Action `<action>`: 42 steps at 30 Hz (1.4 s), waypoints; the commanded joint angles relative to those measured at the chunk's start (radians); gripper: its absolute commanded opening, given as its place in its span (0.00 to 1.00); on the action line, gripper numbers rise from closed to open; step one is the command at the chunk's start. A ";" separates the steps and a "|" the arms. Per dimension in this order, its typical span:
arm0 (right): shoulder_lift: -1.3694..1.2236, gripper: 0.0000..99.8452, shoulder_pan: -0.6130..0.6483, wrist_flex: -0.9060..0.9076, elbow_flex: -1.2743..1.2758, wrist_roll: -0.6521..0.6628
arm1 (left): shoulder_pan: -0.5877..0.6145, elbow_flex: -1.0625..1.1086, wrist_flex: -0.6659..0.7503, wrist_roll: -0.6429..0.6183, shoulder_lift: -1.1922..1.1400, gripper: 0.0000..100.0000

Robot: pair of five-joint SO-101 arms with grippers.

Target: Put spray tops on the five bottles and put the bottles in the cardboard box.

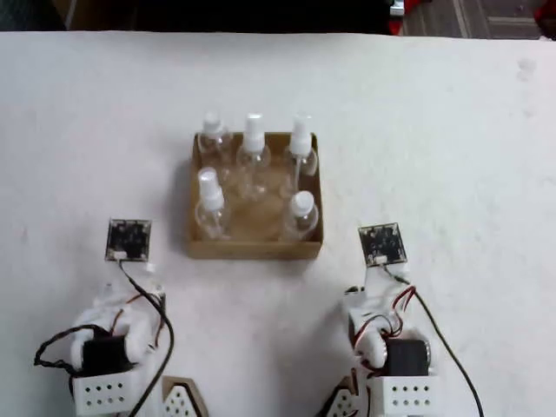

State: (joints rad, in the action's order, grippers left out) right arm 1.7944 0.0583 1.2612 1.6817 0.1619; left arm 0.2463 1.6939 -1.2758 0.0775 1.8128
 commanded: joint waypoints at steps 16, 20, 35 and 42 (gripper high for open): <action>0.005 0.02 -0.058 0.004 0.009 -0.057 | -0.008 -0.002 -0.008 -0.048 0.002 0.02; 0.005 0.02 -0.058 0.004 0.009 -0.031 | -0.047 -0.002 -0.008 -0.048 0.002 0.02; 0.005 0.02 -0.059 0.004 0.009 -0.118 | -0.047 -0.002 -0.008 -0.149 0.002 0.02; 0.005 0.02 -0.113 0.004 0.009 -0.120 | -0.045 -0.002 -0.008 -0.146 0.002 0.02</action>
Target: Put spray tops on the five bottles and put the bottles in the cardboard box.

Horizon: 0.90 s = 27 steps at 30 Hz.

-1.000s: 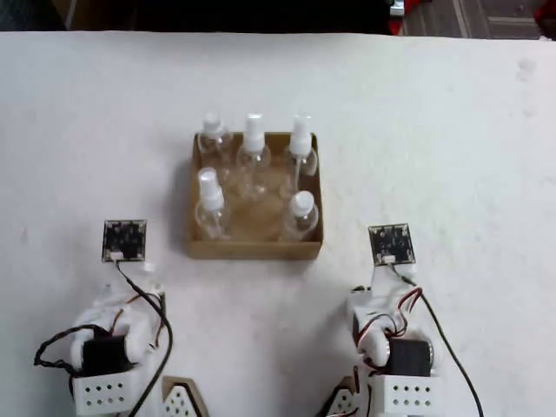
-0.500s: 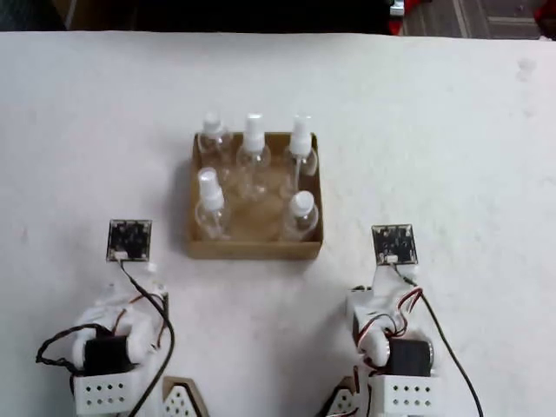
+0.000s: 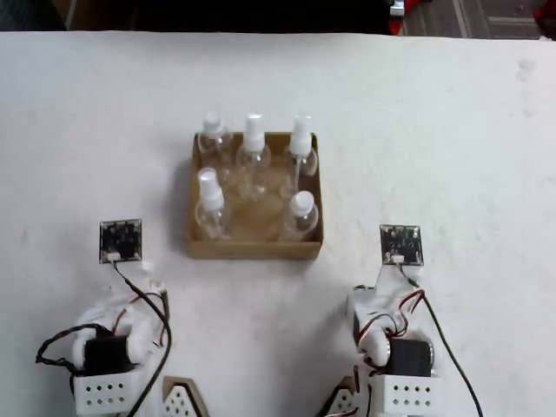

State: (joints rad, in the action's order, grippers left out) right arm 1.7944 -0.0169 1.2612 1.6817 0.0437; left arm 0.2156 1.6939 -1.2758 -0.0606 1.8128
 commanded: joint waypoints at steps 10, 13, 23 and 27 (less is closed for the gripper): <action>0.005 0.02 -0.048 0.004 0.009 -0.002 | -0.019 -0.002 -0.008 -0.008 0.002 0.02; 0.005 0.02 -0.048 0.004 0.009 -0.002 | -0.048 -0.002 -0.008 -0.008 0.002 0.02; 0.005 0.02 -0.048 0.004 0.009 0.002 | -0.048 -0.002 -0.008 -0.006 0.002 0.02; 0.005 0.02 -0.042 0.004 0.009 0.005 | -0.042 -0.002 -0.008 -0.009 0.002 0.02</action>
